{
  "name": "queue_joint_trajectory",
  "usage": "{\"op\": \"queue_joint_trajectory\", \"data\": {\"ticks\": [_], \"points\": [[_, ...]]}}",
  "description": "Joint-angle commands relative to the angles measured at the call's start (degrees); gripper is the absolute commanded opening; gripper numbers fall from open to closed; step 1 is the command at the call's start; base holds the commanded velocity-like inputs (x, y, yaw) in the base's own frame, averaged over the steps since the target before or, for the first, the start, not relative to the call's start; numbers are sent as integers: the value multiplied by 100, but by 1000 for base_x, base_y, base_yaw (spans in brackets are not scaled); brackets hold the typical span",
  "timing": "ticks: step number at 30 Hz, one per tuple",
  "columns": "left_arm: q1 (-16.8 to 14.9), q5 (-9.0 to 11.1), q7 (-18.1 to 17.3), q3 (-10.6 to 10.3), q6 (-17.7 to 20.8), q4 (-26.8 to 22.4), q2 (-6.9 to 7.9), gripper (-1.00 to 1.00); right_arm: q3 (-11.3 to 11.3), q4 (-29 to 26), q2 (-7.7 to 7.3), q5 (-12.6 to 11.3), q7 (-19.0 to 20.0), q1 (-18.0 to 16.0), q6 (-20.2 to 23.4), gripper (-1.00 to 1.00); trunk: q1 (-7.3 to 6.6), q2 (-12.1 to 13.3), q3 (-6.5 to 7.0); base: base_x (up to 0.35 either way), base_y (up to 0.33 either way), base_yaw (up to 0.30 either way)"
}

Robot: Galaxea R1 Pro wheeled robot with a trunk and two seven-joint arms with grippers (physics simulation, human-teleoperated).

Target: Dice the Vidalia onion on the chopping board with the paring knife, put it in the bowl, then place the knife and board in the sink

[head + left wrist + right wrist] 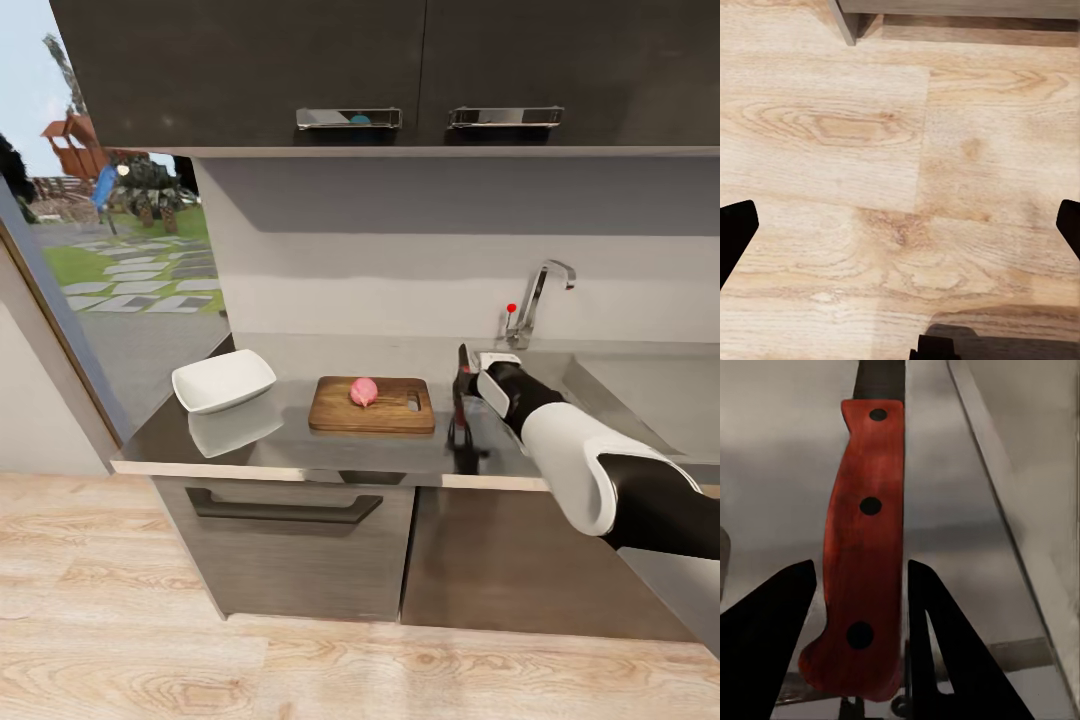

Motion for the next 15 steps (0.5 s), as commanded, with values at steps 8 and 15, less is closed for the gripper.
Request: {"op": "queue_joint_trajectory", "data": {"ticks": [8,15], "points": [[-8,19,18,-49,-29,18,3,100,34,-1120,9,22,-27,-1,1084,-100,0,-3,-6,0,0,0],[-8,19,14,-49,10,18,9,100,242,-1635,2,25,-27,-1,1573,-100,0,-3,-6,0,0,0]]}}
